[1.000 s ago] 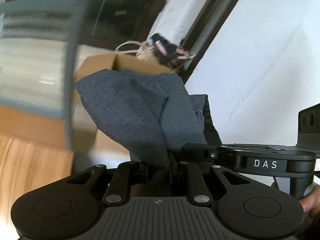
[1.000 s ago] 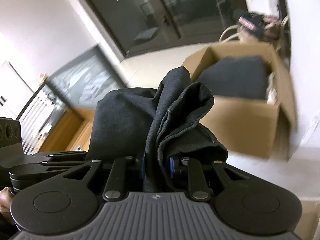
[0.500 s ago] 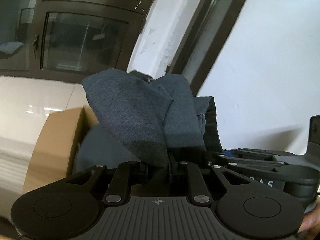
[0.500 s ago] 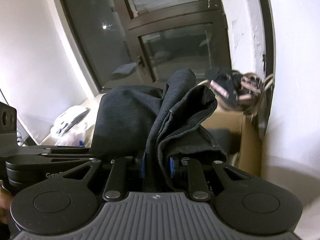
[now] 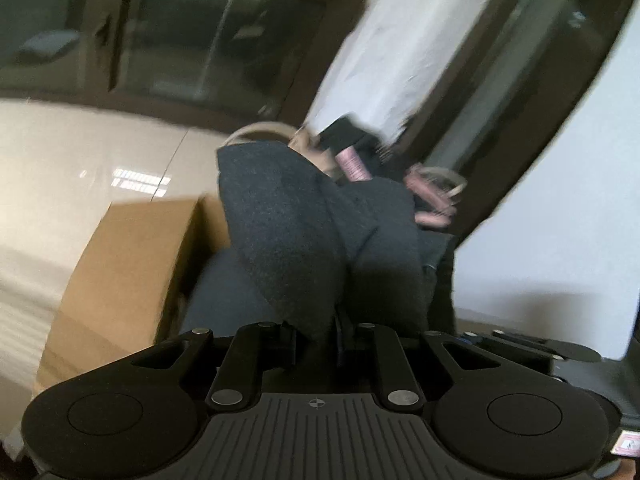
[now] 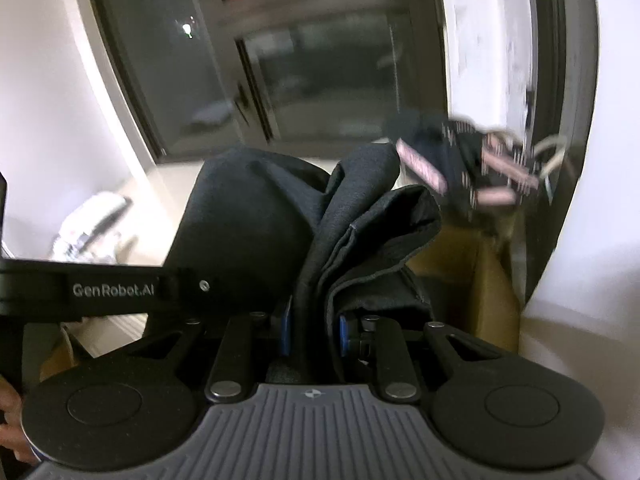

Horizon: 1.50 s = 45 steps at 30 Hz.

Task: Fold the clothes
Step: 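Carry the held trousers with both grippers toward the cardboard box, then lower the trousers into the cardboard box and open both grippers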

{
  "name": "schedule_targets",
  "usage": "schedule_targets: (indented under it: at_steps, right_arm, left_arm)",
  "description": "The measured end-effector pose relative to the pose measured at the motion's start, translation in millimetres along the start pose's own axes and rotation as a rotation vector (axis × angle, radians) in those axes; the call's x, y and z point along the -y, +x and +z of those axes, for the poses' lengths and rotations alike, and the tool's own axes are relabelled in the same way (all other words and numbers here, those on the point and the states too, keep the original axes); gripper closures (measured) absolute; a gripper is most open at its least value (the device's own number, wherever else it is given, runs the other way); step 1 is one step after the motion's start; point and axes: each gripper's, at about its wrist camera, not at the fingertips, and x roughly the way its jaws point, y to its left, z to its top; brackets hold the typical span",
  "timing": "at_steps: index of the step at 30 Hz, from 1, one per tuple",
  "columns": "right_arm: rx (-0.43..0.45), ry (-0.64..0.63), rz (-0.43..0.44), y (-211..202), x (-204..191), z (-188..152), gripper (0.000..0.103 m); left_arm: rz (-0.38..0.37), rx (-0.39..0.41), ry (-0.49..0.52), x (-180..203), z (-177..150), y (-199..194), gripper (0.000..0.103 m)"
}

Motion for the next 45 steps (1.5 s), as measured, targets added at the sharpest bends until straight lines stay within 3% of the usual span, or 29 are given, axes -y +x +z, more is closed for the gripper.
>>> schedule_targets:
  at_steps: [4,12,18,22,28,38,45]
  right_arm:
    - [-0.044,-0.021,-0.046,29,12,-10,0.076]
    - [-0.058,-0.122,-0.143,17,11,-24,0.056]
    - [-0.057,-0.188,-0.207,3,8,-34,0.053]
    - [-0.008,-0.209,-0.181,-11,-1,-38,0.053]
    - [-0.066,-0.201,-0.063,0,-4,-48,0.053]
    - [-0.196,-0.144,0.000,34,3,-83,0.047]
    - [-0.193,-0.182,-0.012,40,-2,-87,0.040]
  left_arm:
    - [0.068,-0.007,-0.030,-17,-4,11,0.070]
    - [0.205,-0.020,-0.091,-50,-12,32,0.057]
    - [0.178,0.034,-0.003,-32,-24,12,0.058]
    - [0.146,0.042,0.106,-13,-33,13,0.059]
    - [0.165,-0.038,0.145,-11,-53,32,0.059]
    - [0.168,-0.098,0.069,-35,-75,53,0.058]
    - [0.142,-0.104,0.050,-42,-76,54,0.053]
